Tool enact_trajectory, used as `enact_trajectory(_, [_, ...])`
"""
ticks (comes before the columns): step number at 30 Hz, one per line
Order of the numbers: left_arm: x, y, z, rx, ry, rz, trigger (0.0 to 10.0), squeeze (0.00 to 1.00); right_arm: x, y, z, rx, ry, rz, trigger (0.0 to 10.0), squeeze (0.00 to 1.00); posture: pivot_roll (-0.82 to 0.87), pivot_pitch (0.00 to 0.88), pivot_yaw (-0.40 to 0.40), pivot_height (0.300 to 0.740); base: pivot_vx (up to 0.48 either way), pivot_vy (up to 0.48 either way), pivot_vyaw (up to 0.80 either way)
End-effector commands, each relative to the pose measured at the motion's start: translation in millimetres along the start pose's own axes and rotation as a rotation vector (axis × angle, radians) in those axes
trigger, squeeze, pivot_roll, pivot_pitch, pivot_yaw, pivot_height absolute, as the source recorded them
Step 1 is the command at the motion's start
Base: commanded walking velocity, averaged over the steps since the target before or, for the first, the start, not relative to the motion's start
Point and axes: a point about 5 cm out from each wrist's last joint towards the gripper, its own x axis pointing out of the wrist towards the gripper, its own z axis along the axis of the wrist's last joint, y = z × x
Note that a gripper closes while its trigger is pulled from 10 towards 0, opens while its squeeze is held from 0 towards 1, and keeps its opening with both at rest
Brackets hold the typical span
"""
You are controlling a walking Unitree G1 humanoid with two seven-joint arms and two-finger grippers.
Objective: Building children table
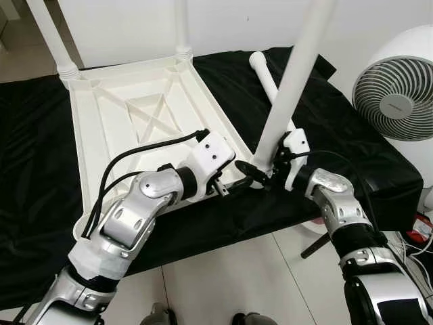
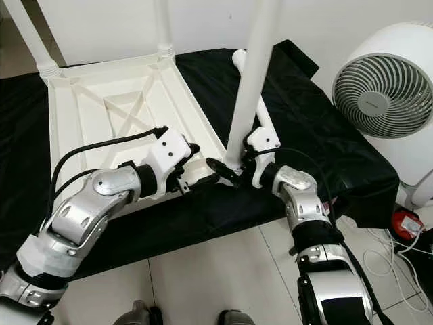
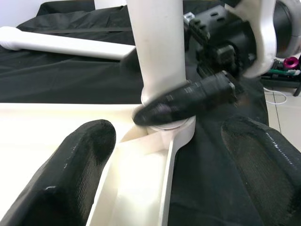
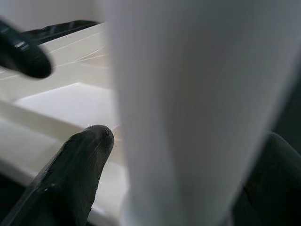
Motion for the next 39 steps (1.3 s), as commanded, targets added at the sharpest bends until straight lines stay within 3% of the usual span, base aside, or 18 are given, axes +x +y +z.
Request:
enact_trajectory(1, [0.3,1.7,-5,-0.028,0.014,0.064,10.0,0.0,0.7,0.5,1,0.022,-0.023,-0.027,10.0,0.0,-0.06,0.096,0.006,0.74,0.0,0.0,0.0])
enact_trajectory(2, [0.3,1.7,-5,-0.028,0.014,0.064,10.0,0.0,0.7,0.5,1,0.022,-0.023,-0.027,10.0,0.0,-0.06,0.096,0.006,0.74,0.0,0.0,0.0])
enact_trajectory(3, [6.2,2.8,-6,-0.083,-0.002,0.121,10.0,0.0,3.4,0.2,3,0.029,-0.046,-0.065,10.0,0.0,-0.07,0.096,0.013,0.74,0.0,0.0,0.0])
enact_trajectory(13, [18.9,2.9,-9,-0.135,-0.067,0.236,10.0,0.0,10.4,-1.8,9,0.037,-0.064,-0.101,10.0,0.0,-0.06,0.092,0.003,0.74,0.0,0.0,0.0])
enact_trajectory(23, [20.7,-2.4,-13,-0.178,-0.078,0.188,10.0,0.0,8.7,-0.9,7,0.032,-0.044,-0.08,10.0,0.0,-0.07,0.095,0.005,0.74,0.0,0.0,0.0])
enact_trajectory(24, [20.6,-3.1,-14,-0.177,-0.079,0.182,10.0,0.0,7.6,-1.1,6,0.029,-0.041,-0.08,7.2,0.0,-0.07,0.097,0.01,0.74,0.0,0.0,0.0])
enact_trajectory(25, [20.6,-3.1,-14,-0.177,-0.079,0.182,10.0,0.0,7.6,-1.1,6,0.029,-0.041,-0.08,7.2,0.0,-0.07,0.097,0.01,0.74,0.0,0.0,0.0])
enact_trajectory(26, [21.0,-4.1,-14,-0.176,-0.081,0.174,10.0,0.0,7.0,-1.2,6,0.029,-0.036,-0.079,6.1,0.0,-0.07,0.097,0.01,0.74,0.0,0.0,0.0])
enact_trajectory(27, [21.0,-4.1,-14,-0.176,-0.081,0.174,10.0,0.0,7.0,-1.2,6,0.029,-0.036,-0.079,6.1,0.0,-0.07,0.097,0.01,0.74,0.0,0.0,0.0])
enact_trajectory(28, [21.1,-5.1,-14,-0.171,-0.083,0.167,10.0,0.0,6.3,-0.5,5,0.018,-0.031,-0.069,0.0,0.0,-0.07,0.1,0.013,0.74,0.0,0.0,0.0])
enact_trajectory(39, [20.2,-8.7,-13,-0.147,-0.089,0.145,10.0,0.0,0.5,-1.4,5,-0.021,-0.007,-0.056,0.0,0.0,-0.07,0.105,0.008,0.74,0.0,0.0,0.0])
